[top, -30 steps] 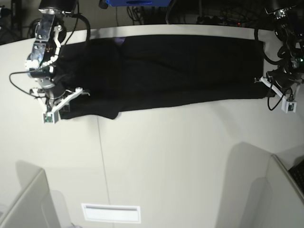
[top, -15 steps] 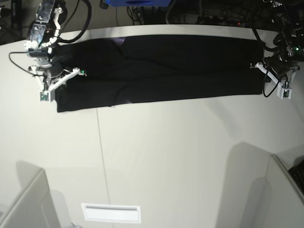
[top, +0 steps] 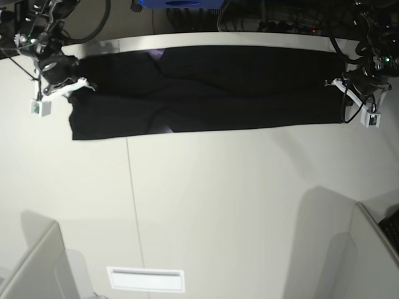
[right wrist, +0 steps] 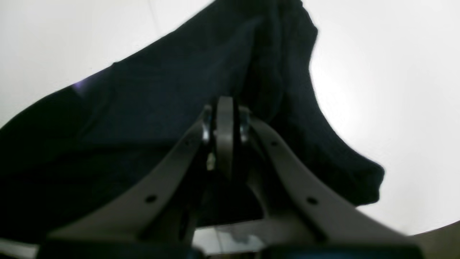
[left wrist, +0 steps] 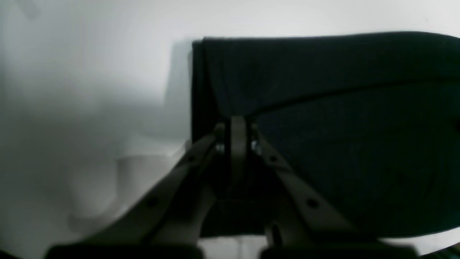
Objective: Fold the T-shirt properly
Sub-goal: 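Fold the hem up over the collar with both grippers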
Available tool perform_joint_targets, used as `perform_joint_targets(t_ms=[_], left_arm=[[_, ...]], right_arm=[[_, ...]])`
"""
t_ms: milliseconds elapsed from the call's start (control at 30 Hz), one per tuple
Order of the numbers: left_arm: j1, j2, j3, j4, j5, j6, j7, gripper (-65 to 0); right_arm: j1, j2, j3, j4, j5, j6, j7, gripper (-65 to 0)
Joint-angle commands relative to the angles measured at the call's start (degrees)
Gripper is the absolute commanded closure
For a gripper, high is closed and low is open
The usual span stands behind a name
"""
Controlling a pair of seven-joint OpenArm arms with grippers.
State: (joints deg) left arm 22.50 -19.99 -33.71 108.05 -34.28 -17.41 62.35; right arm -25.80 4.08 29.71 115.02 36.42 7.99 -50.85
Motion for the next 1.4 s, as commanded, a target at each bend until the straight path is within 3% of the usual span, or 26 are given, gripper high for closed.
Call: perform_joint_targets(t_ms=[0, 667, 800, 1033, 1367], left_arm=[[-0.1, -0.8, -0.4, 1.0, -0.2, 0.0, -0.9, 0.0], [5.4, 0.4, -0.4, 0.8, -0.1, 0.1, -1.3, 0.0], [6.2, 0.2, -0.4, 0.8, 0.0, 0.1, -1.3, 0.0], [6.1, 0.5, 0.0, 0.9, 6.5, 0.0, -1.4, 0.0], [6.2, 1.9, 0.1, 0.9, 6.7, 0.0, -1.4, 0.0]], right_arm=[[-0.3, 0.7, 0.5, 1.1, 0.8, 0.1, 0.6, 0.0], [-2.3, 1.0, 0.9, -3.5, 0.5, -0.1, -0.5, 0.0], [-3.3, 0.8, 0.8, -3.8, -2.8, -0.1, -0.4, 0.0], [-4.3, 0.5, 1.1, -3.1, -4.2, 0.1, -0.1, 0.0], [-4.2, 0.5, 1.0, -3.3, -4.6, 0.1, -0.4, 0.0]])
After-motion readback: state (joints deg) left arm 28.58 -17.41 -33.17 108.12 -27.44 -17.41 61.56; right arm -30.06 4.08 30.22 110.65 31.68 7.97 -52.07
